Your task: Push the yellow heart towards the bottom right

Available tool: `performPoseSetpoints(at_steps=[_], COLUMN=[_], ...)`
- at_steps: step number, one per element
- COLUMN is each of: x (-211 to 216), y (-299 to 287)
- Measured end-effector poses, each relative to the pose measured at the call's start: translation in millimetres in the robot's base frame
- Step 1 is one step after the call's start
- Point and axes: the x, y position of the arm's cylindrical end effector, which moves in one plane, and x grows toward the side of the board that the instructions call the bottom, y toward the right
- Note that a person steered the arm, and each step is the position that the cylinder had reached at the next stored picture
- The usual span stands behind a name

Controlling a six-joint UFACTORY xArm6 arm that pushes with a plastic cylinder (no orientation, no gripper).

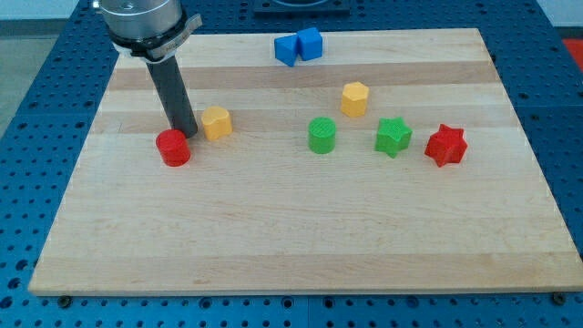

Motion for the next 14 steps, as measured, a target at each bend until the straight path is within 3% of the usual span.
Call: performPoseSetpoints(at_steps=[3, 9, 14], x=[-20.7, -42.4, 37.8], y=[0.5, 55.8, 55.8])
